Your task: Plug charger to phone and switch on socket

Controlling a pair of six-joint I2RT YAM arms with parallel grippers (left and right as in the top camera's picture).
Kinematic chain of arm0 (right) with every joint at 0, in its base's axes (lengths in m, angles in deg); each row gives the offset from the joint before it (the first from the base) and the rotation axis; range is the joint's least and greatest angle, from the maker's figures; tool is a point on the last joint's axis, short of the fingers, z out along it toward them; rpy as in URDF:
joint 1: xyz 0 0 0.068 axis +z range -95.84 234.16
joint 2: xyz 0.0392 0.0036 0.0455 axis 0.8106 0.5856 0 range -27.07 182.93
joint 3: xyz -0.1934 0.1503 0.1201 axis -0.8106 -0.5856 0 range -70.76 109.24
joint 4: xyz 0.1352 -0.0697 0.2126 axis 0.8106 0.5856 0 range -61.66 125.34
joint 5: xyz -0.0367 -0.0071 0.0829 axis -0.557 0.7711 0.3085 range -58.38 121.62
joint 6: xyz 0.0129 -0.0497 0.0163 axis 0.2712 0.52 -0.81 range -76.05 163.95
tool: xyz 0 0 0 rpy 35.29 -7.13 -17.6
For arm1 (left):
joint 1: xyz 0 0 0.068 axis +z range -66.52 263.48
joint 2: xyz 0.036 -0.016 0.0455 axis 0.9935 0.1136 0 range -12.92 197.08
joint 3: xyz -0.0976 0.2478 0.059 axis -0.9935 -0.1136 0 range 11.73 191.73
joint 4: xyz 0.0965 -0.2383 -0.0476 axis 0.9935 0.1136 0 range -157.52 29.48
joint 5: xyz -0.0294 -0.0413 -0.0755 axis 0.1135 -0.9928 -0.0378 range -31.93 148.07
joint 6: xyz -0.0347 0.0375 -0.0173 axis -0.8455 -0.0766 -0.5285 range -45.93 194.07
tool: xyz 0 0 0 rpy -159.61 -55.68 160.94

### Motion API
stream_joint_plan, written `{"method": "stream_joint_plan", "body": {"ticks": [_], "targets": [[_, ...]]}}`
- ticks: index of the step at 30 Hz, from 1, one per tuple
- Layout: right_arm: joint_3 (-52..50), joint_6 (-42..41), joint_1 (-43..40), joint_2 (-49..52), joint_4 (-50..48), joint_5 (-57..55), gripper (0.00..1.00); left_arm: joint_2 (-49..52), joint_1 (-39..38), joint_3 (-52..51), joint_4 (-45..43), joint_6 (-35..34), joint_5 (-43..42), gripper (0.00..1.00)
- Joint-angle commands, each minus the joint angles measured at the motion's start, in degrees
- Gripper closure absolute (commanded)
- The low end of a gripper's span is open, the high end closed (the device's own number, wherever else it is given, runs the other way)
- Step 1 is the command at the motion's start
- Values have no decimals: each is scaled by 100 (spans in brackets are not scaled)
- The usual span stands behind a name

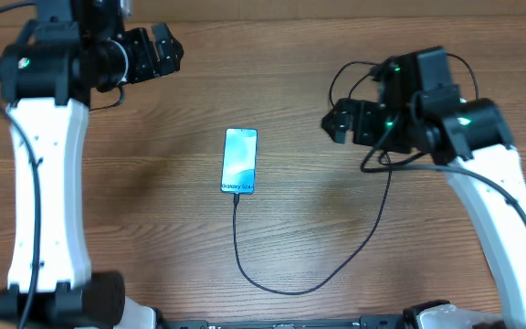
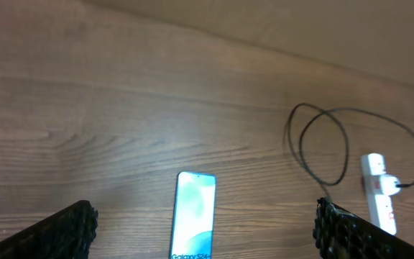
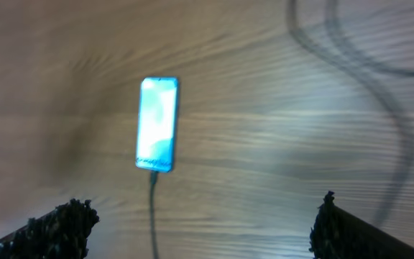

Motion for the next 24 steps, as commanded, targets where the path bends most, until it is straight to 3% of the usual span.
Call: {"method": "stream_joint_plan", "body": {"ticks": [1,9,13,16,24], "targets": [[463,61,-17,-407,245,-901,0,-133,22,68,2,-17,55,0],[940,57,-15,-1196,955,-1029,0,-61,22,57,2,-17,57,1],[940,15,-15,-1602,1139,-411,0,-59,22,57,2,-17,55,1],[940,17,-15,-1733,1139,52,0,-57,22,57,2,-17,55,0],[935,39,-15,-1720,1652,-114,0,-57,22,57,0,-17,55,0]]}}
